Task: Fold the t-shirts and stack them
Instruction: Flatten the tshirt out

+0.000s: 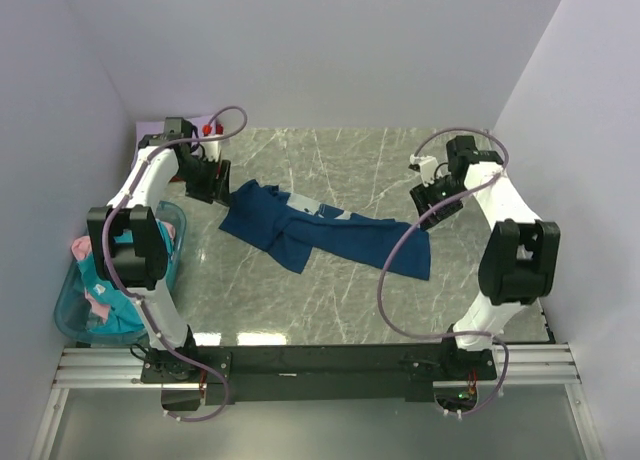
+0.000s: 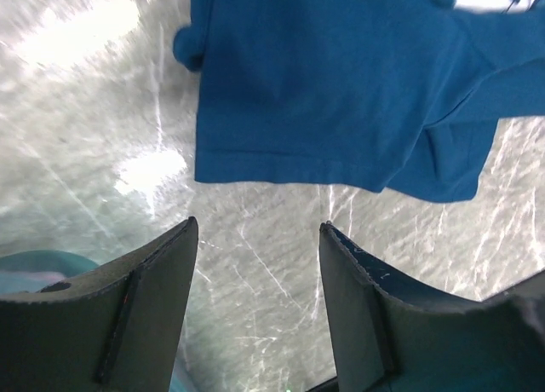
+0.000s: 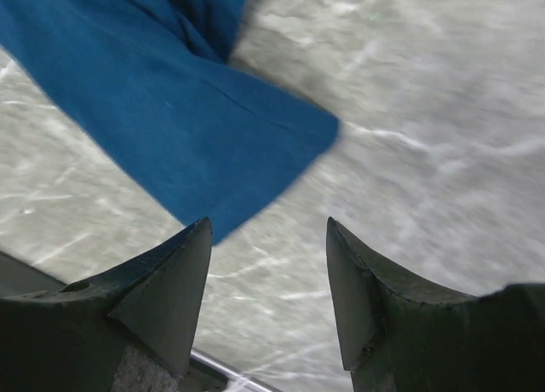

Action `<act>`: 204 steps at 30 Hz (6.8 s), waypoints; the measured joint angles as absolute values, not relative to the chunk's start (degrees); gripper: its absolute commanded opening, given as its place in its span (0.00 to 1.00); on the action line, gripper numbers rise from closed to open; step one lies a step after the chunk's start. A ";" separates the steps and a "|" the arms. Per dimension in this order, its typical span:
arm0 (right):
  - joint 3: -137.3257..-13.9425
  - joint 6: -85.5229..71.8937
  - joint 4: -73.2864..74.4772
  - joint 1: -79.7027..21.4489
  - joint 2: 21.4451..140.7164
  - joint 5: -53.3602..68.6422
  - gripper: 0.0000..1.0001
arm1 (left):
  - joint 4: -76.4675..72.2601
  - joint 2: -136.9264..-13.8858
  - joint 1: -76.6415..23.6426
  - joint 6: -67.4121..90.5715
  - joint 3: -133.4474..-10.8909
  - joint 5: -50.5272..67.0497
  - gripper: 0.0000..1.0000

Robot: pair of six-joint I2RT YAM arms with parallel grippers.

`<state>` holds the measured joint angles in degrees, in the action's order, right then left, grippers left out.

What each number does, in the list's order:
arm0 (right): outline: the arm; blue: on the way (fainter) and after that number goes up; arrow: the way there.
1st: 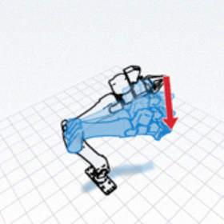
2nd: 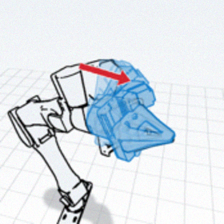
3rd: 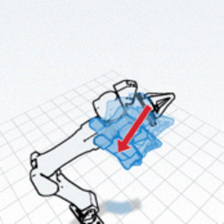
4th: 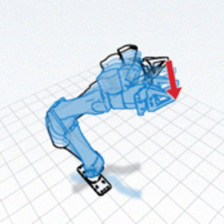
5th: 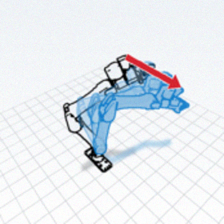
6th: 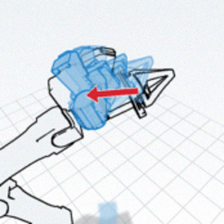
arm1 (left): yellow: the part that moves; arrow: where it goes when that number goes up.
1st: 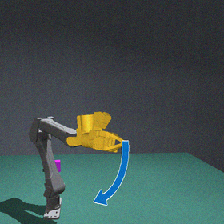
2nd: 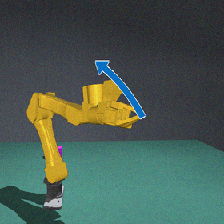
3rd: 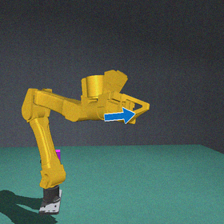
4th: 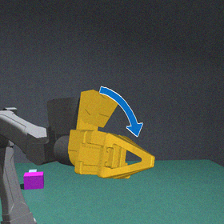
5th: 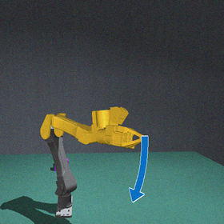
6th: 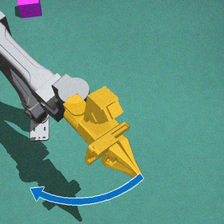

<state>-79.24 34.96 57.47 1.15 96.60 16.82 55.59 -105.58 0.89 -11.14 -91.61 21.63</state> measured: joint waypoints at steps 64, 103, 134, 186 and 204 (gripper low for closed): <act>-96.42 63.51 77.14 10.52 122.58 36.84 0.00 | 55.94 -111.28 6.13 -11.35 -87.48 26.55 0.63; -89.67 52.01 72.10 10.55 98.59 33.04 0.00 | 46.57 -106.21 7.09 0.32 -85.21 27.86 0.01; -98.67 26.13 33.52 10.57 48.38 12.19 0.00 | 18.96 -52.60 16.14 24.69 -111.22 26.20 0.00; -73.87 33.91 11.16 9.54 98.02 17.82 0.00 | 6.68 -104.16 0.16 18.63 -85.03 10.96 0.00; -84.33 33.76 18.57 8.80 108.47 13.34 0.00 | 12.14 -108.66 -3.29 18.83 -88.01 4.49 0.00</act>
